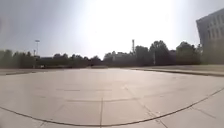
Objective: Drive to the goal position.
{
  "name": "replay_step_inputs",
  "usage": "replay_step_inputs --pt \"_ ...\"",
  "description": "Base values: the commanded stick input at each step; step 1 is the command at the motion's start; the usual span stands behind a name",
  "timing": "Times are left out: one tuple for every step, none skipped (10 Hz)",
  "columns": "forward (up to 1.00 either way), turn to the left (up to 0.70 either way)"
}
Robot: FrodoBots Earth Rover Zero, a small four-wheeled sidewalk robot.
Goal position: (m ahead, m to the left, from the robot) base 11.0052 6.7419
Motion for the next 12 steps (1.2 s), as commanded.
replay_step_inputs --pt "0.70 0.00" --pt "0.70 0.00" --pt "0.70 0.00" --pt "0.70 0.00" --pt "0.70 0.00" --pt "0.70 0.00" --pt "0.70 0.00" --pt "0.70 0.00" --pt "0.70 0.00" --pt "0.70 0.00" --pt "0.70 0.00" --pt "0.70 0.00"
